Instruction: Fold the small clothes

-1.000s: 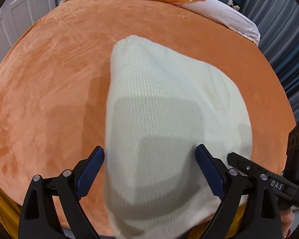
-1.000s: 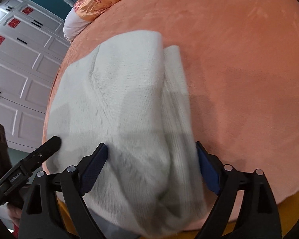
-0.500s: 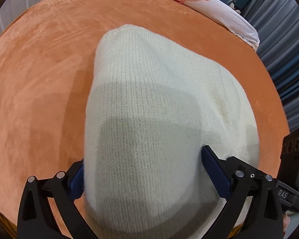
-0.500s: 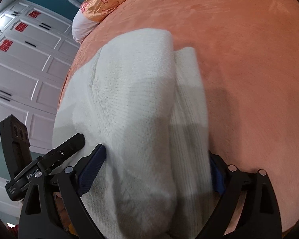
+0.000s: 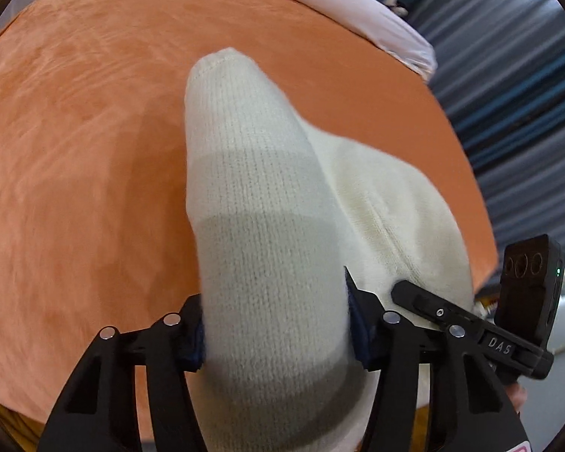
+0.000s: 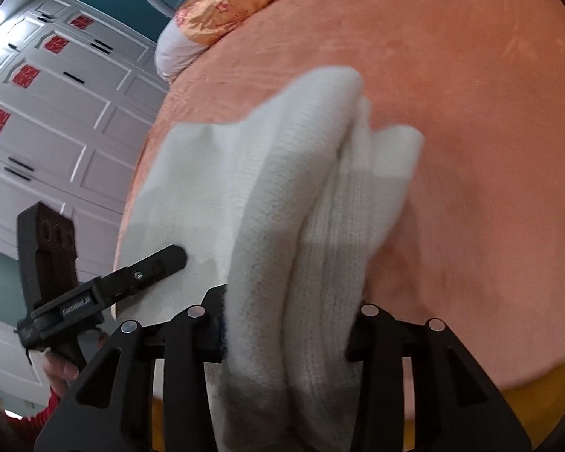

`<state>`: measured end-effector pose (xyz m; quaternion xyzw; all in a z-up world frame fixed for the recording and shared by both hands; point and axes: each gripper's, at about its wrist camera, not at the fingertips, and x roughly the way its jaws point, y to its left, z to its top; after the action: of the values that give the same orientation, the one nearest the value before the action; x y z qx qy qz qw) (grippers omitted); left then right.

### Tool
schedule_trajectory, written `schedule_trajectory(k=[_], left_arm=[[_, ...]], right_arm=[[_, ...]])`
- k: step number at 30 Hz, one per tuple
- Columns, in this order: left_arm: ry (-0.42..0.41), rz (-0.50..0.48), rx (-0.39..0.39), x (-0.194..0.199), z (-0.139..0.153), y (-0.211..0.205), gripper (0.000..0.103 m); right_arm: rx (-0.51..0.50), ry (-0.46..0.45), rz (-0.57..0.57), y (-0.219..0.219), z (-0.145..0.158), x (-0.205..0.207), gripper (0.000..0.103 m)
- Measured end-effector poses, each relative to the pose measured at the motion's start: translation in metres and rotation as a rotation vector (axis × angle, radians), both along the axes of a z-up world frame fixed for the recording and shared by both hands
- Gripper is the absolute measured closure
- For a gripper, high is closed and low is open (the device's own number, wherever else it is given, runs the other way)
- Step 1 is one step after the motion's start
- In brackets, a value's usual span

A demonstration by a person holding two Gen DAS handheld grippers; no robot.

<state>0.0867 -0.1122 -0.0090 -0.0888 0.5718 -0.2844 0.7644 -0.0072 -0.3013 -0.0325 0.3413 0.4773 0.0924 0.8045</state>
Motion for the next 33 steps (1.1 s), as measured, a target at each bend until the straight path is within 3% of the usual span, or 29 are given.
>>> schedule_trajectory(k=[4, 8, 12, 15, 17, 18, 19, 21, 22, 23, 25, 29, 33], left_arm=[[-0.047, -0.057, -0.032, -0.035, 0.027, 0.013, 0.051], [-0.131, -0.061, -0.078, -0.045, 0.067, 0.033, 0.051], [-0.276, -0.036, -0.105, -0.035, 0.122, 0.065, 0.051], [-0.370, 0.004, -0.099, -0.015, 0.146, 0.090, 0.049], [-0.397, 0.037, -0.063, 0.007, 0.142, 0.101, 0.043], [-0.399, 0.074, -0.029, 0.022, 0.129, 0.108, 0.035], [-0.388, 0.098, 0.012, 0.037, 0.113, 0.112, 0.033], [-0.312, 0.138, 0.122, 0.056, 0.067, 0.125, 0.035], [-0.270, 0.158, 0.179, 0.058, 0.049, 0.133, 0.037], [-0.247, 0.170, 0.189, 0.056, 0.041, 0.140, 0.039], [-0.225, 0.190, 0.122, 0.035, 0.032, 0.160, 0.039], [-0.232, 0.241, 0.106, 0.013, 0.031, 0.167, 0.039], [-0.254, 0.281, 0.077, 0.010, 0.039, 0.153, 0.037]], right_arm=[[-0.035, -0.048, -0.006, 0.018, 0.029, -0.037, 0.065], [-0.097, -0.161, -0.007, 0.042, 0.073, -0.055, 0.065], [-0.110, -0.294, 0.010, 0.058, 0.117, -0.042, 0.065], [-0.106, -0.379, 0.043, 0.071, 0.141, -0.010, 0.064], [-0.089, -0.396, 0.055, 0.077, 0.139, 0.021, 0.049], [-0.082, -0.379, 0.051, 0.080, 0.128, 0.043, 0.045], [-0.100, -0.333, 0.027, 0.081, 0.107, 0.067, 0.038], [-0.133, -0.213, -0.006, 0.080, 0.067, 0.093, 0.041], [-0.162, -0.143, -0.032, 0.078, 0.048, 0.099, 0.049], [-0.175, -0.093, -0.052, 0.077, 0.035, 0.101, 0.049], [-0.137, -0.095, -0.064, 0.076, 0.024, 0.082, 0.049], [-0.172, -0.102, -0.048, 0.080, 0.026, 0.053, 0.050], [-0.214, -0.114, -0.007, 0.091, 0.038, 0.071, 0.050]])
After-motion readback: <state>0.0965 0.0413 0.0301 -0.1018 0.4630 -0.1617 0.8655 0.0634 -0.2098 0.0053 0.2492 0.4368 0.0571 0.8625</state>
